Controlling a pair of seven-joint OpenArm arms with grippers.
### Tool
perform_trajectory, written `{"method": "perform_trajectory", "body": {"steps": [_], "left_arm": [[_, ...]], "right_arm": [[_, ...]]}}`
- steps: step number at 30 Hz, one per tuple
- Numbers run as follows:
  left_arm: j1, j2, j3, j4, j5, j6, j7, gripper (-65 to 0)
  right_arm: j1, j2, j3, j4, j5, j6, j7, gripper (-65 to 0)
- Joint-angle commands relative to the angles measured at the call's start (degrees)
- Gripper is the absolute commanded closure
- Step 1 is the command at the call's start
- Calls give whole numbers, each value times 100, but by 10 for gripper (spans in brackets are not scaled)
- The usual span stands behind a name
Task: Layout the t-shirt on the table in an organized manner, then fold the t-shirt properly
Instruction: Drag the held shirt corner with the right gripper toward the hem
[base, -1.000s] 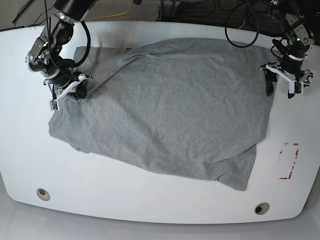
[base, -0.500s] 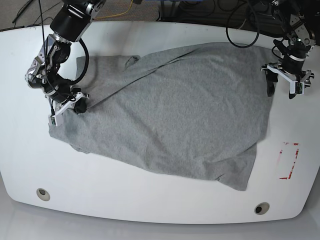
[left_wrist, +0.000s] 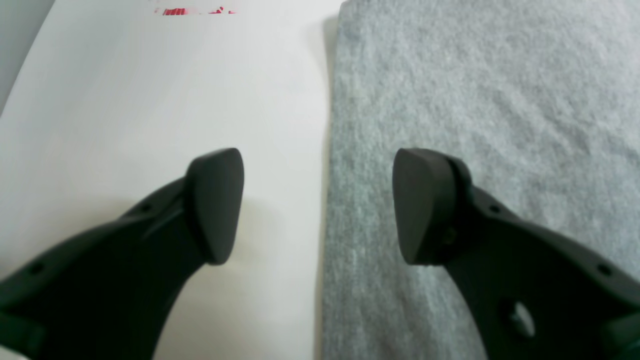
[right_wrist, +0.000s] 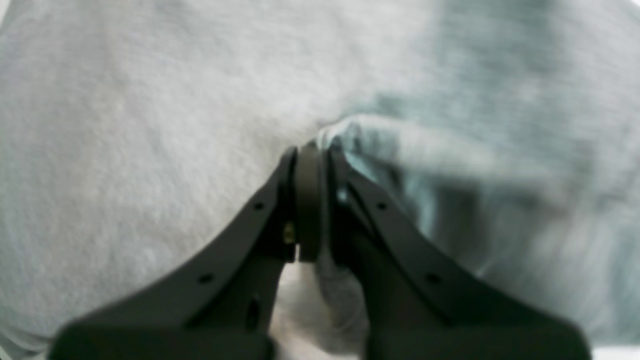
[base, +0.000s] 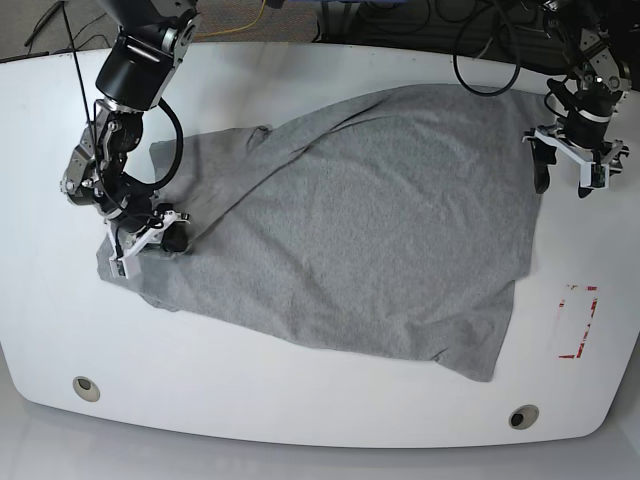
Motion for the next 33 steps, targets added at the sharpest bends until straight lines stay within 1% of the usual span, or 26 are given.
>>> {"method": "perform_trajectory", "body": {"steps": [1, 8, 10, 13, 15, 16, 17, 19, 20, 21, 22, 24, 26, 28, 33], "left_arm": [[-28, -67, -26, 122, -101, -6, -152, -440], [-28, -67, -8, 122, -101, -6, -152, -440], [-28, -67, 1, 130, -101, -6, -152, -440], [-28, -67, 1, 130, -101, -6, -152, -440], [-28, -67, 9, 130, -101, -6, -152, -440], [-28, -67, 9, 139, -101, -6, -152, -440], [-28, -67, 9, 139, -101, -6, -152, -440], [-28, -67, 9, 192, -101, -6, -152, -440], [-28, -67, 9, 209, -101, -6, -152, -440], [-28, -67, 9, 218, -101, -6, -152, -440], [-28, -67, 9, 218, -101, -6, -152, -440], [-28, -76, 9, 218, -101, -6, -152, -440], [-28, -76, 9, 236, -101, -6, -152, -440], [-28, -76, 18, 236, -101, -6, -152, -440], [-46, -76, 27, 236, -101, -6, -152, -440]], "right_arm": [[214, 79, -130, 4, 98, 39, 130, 0], [583, 88, -842, -294, 98, 39, 147, 0], [671, 88, -1018, -382, 98, 39, 147, -11], [768, 97, -1264, -435, 98, 31, 147, -96], [759, 185, -1317, -426, 98, -48, 138, -176], [750, 229, -1317, -426, 134, -119, 112, -228], [750, 255, -1299, -400, 142, -163, 112, -259], [663, 369, -1290, -233, 142, -233, 112, -340], [592, 422, -1290, -171, 142, -242, 112, -359], [443, 527, -1290, 13, 142, -259, 112, -403], [346, 598, -1281, 180, 151, -268, 121, -433], [170, 694, -1281, 488, 151, -268, 121, -476], [-67, 800, -1281, 796, 134, -268, 121, -503], [-287, 941, -1264, 1121, 142, -268, 121, -508], [-858, 1055, -956, 1648, 116, -224, 130, -508]]}}
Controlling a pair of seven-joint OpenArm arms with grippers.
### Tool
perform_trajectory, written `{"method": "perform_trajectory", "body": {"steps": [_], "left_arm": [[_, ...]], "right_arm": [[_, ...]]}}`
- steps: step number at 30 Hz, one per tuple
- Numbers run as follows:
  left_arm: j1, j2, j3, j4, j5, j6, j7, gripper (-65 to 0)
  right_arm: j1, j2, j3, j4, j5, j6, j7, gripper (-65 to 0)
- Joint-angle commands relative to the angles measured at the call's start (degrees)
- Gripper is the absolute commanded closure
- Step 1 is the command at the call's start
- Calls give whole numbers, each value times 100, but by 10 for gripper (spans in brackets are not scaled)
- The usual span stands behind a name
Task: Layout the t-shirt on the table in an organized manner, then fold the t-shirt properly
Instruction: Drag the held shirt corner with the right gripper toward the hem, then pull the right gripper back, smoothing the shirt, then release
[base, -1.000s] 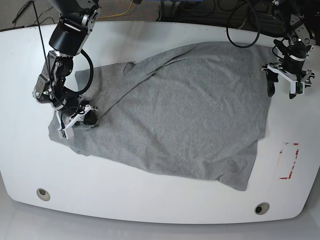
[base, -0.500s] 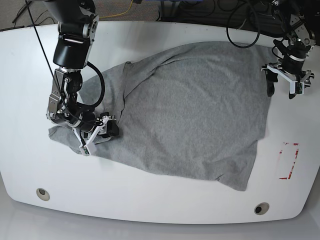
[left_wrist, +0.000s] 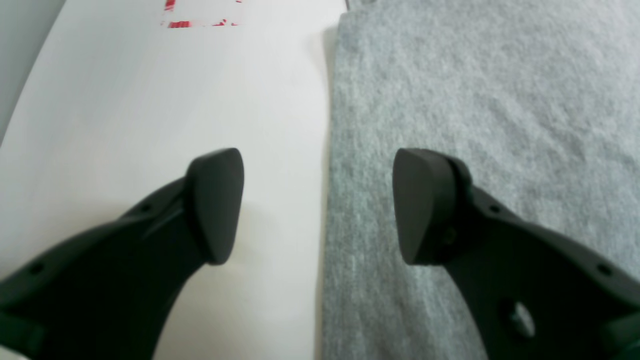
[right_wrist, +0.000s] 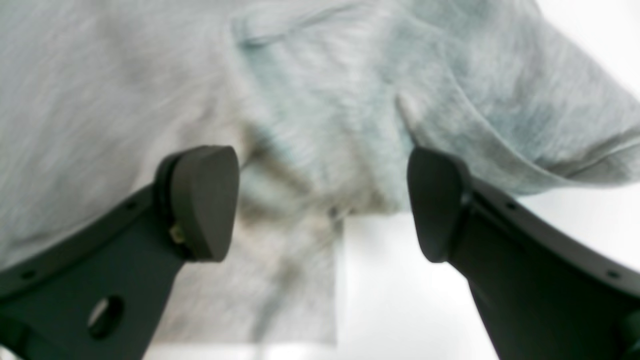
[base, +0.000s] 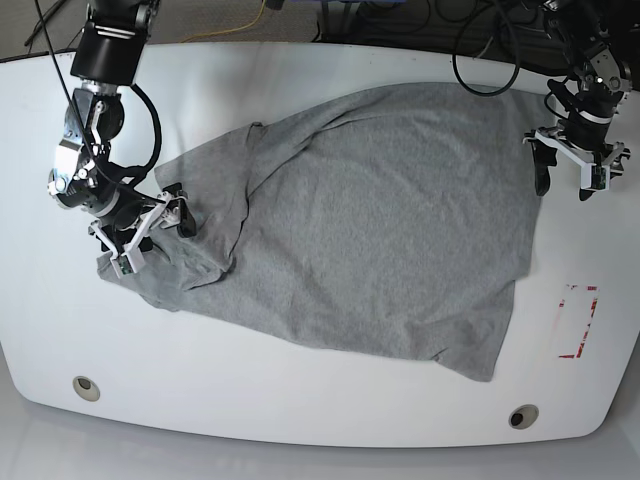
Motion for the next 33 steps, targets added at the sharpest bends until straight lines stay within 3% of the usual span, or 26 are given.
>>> {"method": "perform_trajectory", "body": {"steps": [1, 10, 15, 29, 33], "left_arm": [[-44, -67, -4, 124, -101, -6, -152, -440], [-53, -67, 216, 115, -101, -6, -152, -440], [-61, -67, 225, 115, -101, -6, -152, -440], [-61, -67, 339, 115, -93, -6, -152, -440], [-61, -67, 339, 115, -93, -6, -152, -440]], "right_arm": [[-105, 137, 187, 226, 18, 10, 92, -508], [-606, 172, 495, 217, 0, 317, 330, -508], [-843, 269, 486, 208, 0, 326, 585, -508], [-1107, 146, 486, -47, 44, 344, 673, -505], [-1116, 75, 486, -64, 18, 467, 673, -470]]}}
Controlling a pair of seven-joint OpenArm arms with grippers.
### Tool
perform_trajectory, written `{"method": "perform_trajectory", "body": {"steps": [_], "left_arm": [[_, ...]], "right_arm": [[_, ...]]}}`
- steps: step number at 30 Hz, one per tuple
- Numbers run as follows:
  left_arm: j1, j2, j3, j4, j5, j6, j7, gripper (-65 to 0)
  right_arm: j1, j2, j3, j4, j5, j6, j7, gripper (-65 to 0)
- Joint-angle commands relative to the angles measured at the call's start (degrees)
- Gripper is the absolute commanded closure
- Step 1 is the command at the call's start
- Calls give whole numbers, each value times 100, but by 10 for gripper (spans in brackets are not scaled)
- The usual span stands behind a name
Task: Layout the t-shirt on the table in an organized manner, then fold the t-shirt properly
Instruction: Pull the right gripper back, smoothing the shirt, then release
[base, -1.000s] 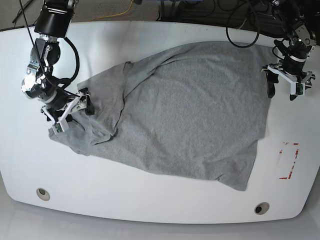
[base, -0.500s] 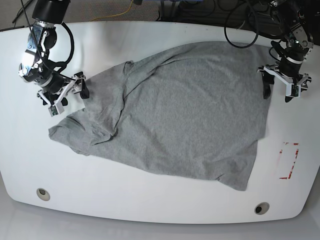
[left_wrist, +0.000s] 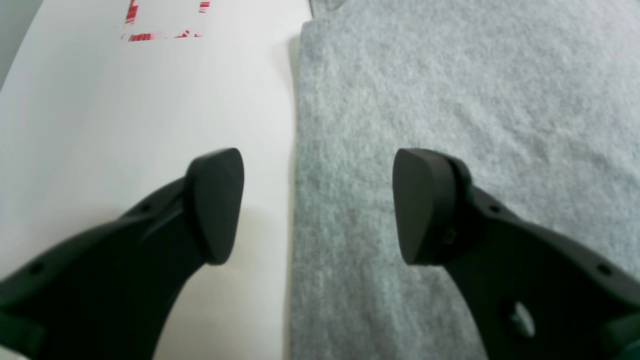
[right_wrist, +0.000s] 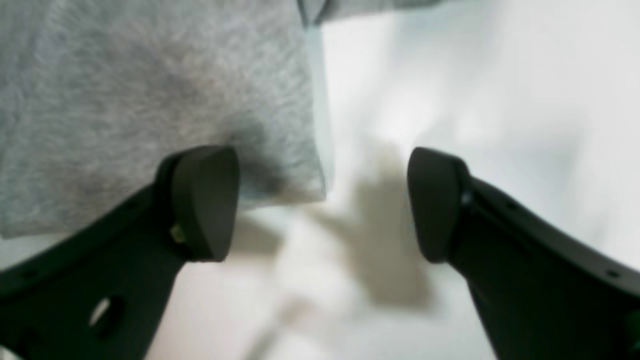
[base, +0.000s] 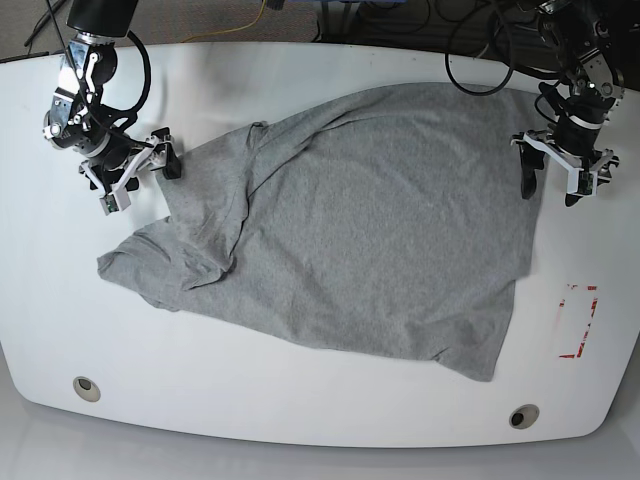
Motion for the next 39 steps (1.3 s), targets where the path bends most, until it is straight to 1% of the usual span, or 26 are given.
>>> {"method": "perform_trajectory", "body": {"steps": [1, 5, 9, 11, 17, 21, 27, 29, 31, 33, 39], "left_arm": [[-44, -63, -22, 115, -93, -3, -152, -440], [-44, -63, -22, 115, -93, -3, -152, -440], [-44, -63, -22, 115, -93, -3, -152, -440], [-44, -63, -22, 115, -93, -3, -152, -440], [-44, -63, -22, 115, -93, -3, -152, -440], [-44, -63, -22, 115, -93, -3, -152, -440], [-44, -63, -22, 107, -93, -3, -152, -440], [-44, -63, -22, 107, -93, -3, -152, -440], [-44, -63, -22, 107, -93, -3, -152, -440], [-44, -63, -22, 107, -93, -3, -152, -440], [-44, -63, -22, 107, -93, -3, -152, -440]], "right_arm": [[58, 49, 20, 84, 96, 135, 120, -441], [-30, 40, 12, 93, 114, 135, 120, -356], [-39, -83, 3, 102, 88, 135, 111, -261], [-39, -91, 3, 102, 96, 135, 111, -212], [-127, -109, 3, 111, 114, 135, 102, 0], [-162, -109, 20, 216, 114, 135, 76, 0], [-540, -109, 82, 928, 123, 135, 67, 0], [-707, -118, 170, 1236, 123, 51, -12, 0], [-874, -197, 275, 1535, 123, -81, -179, 0], [-1023, -373, 434, 1851, 123, -134, -302, 0], [-1480, -812, 820, 2519, 123, -160, -672, 0]]}}
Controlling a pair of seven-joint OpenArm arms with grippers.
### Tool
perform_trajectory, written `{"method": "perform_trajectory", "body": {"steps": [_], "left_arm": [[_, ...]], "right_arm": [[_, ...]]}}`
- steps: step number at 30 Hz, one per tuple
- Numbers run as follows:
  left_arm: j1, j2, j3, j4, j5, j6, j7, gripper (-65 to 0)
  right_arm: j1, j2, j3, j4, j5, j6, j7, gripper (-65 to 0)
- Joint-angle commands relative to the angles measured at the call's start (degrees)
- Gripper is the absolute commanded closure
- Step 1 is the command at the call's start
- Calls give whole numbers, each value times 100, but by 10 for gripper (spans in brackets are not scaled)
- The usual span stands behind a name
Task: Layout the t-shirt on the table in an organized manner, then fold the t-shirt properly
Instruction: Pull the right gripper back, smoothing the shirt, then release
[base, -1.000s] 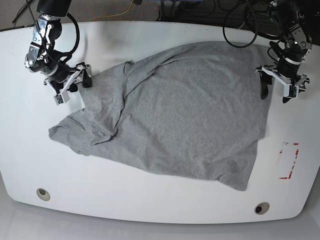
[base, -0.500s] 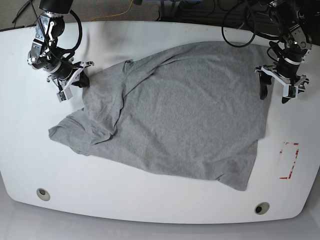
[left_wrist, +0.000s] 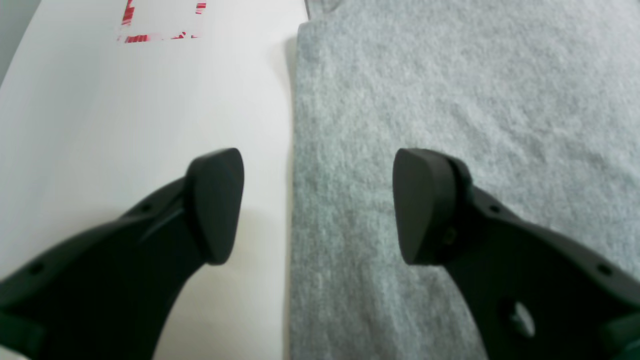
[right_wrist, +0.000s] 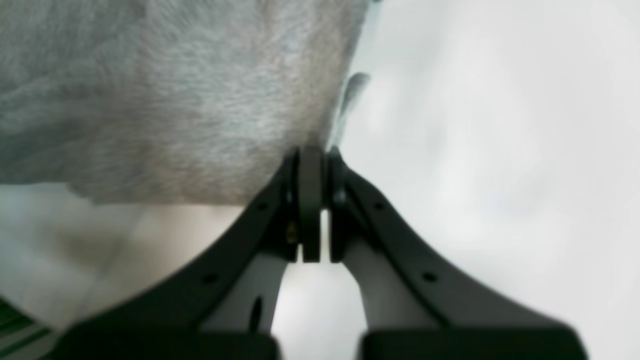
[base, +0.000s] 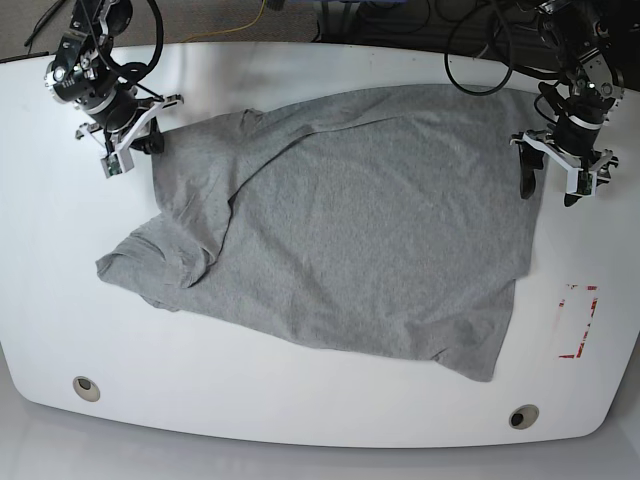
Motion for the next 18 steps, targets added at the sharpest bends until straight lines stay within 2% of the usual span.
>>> {"method": "perform_trajectory", "body": {"steps": [1, 18], "left_arm": [[-44, -63, -22, 107, -95, 10, -154, -440], [-35, -63, -22, 107, -95, 10, -154, -440]], "right_arm": [[-172, -148, 161, 352, 64, 37, -95, 0], [-1490, -1309, 671, 527, 64, 54, -192, 0]]}}
